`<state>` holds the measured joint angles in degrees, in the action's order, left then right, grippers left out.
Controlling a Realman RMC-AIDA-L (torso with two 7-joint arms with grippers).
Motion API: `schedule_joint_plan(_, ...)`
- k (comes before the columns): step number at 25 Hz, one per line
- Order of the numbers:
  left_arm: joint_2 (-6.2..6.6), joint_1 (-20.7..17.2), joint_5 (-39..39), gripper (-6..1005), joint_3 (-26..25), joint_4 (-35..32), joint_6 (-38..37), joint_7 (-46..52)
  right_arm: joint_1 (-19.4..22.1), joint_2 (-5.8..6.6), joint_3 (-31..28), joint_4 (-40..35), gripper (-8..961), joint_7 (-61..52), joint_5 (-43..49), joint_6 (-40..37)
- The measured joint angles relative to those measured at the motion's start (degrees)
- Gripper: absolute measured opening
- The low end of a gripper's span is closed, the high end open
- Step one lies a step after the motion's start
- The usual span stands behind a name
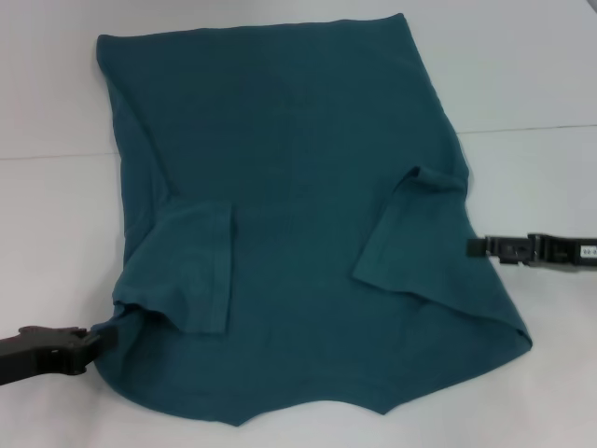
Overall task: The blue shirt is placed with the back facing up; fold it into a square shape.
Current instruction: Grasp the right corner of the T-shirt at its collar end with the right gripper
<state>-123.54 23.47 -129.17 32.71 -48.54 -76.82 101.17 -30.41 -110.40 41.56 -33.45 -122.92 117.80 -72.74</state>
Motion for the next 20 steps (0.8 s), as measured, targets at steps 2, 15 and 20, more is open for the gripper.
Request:
schedule_joint_plan(2,-0.02,0.00,0.01,32,-0.02,0.00,0.10,0.00,0.32,0.03,-0.07,-0.55,896,-1.84,1.98,0.35)
schedule_joint_plan(15,0.01,0.17,-0.03,32,0.03,0.03,0.44,-0.01,1.24,-0.33,-0.14,-0.65,895,-4.73,6.17,1.52)
schedule_joint_plan(20,0.04,0.32,-0.03,32,0.16,0.03,0.45,-0.01,1.20,-0.57,0.33,-0.40,895,-4.78,6.31,2.25)
